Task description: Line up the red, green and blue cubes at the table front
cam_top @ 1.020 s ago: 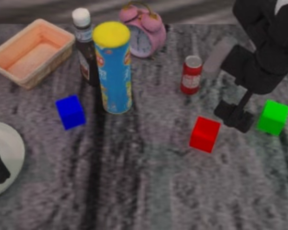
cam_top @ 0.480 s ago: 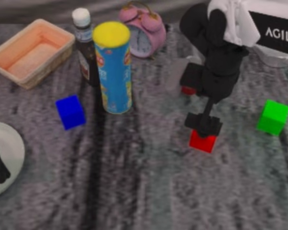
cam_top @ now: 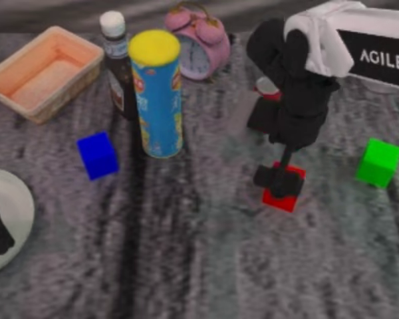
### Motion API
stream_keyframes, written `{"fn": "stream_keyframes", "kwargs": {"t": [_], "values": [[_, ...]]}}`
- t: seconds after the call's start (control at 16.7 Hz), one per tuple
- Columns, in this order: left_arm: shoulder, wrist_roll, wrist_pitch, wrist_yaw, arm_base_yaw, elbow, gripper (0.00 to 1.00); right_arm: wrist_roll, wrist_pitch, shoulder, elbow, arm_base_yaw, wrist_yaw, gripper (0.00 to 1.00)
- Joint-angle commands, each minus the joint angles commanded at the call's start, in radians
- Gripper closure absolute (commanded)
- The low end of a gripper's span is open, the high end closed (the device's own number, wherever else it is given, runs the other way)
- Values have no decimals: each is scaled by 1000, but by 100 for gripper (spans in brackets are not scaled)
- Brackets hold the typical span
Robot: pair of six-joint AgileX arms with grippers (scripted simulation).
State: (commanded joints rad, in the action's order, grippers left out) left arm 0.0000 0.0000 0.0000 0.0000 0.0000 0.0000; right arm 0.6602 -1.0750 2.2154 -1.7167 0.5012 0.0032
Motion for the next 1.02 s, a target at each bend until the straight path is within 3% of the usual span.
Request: {"fn": "stream_keyframes", "kwargs": {"t": [0.3, 0.6, 1.02], "values": [[0, 0, 0, 0, 0, 0, 0, -3, 197, 77, 111, 2, 1, 0], [0, 0, 0, 0, 0, 0, 0, -3, 220, 91, 127, 3, 1, 0], [0, 0, 0, 0, 0, 0, 0, -3, 220, 91, 127, 3, 1, 53]]}}
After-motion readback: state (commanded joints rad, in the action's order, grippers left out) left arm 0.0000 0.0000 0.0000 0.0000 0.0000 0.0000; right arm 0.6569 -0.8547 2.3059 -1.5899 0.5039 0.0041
